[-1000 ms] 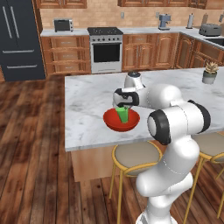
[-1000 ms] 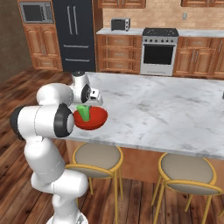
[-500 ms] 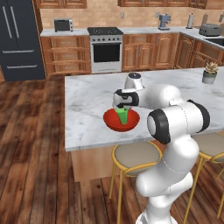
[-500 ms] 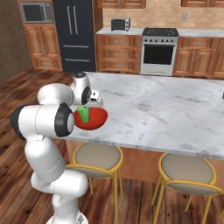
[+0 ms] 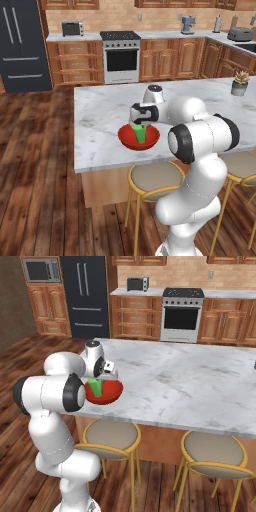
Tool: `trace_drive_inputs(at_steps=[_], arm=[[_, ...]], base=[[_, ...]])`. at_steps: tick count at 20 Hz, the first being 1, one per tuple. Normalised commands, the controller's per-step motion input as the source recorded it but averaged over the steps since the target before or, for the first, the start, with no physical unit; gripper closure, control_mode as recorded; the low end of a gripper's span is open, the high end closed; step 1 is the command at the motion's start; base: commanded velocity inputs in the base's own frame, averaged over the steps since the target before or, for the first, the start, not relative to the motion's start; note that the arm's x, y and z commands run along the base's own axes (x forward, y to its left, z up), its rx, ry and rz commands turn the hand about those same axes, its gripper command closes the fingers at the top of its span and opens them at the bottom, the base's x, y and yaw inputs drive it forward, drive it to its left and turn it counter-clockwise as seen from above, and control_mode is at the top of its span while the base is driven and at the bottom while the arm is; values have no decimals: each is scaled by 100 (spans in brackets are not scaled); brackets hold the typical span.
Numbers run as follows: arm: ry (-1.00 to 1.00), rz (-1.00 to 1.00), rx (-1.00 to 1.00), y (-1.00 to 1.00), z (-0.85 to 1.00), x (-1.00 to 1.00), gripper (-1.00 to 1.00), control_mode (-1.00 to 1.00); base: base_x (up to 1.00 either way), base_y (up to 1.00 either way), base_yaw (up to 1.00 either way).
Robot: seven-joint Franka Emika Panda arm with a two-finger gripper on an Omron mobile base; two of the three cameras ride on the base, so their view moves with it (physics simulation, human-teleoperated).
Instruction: Place the cup inside the bowl on the dining table and move the bowl to any counter.
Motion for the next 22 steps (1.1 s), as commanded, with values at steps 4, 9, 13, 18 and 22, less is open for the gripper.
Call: trace_drive_inputs(at_steps=[4,9,13,18,22], arm=[[-2,0,0,0,-16,4,100,-100],[-2,0,0,0,-23,1,100,-100],[-1,0,0,0,-13,0,100,-100],[0,0,0,0,-2,0,100,-100],[0,0,0,0,0,0,100,-100]], base=[[0,0,0],[0,0,0],[0,0,0],[0,0,0],[0,0,0]])
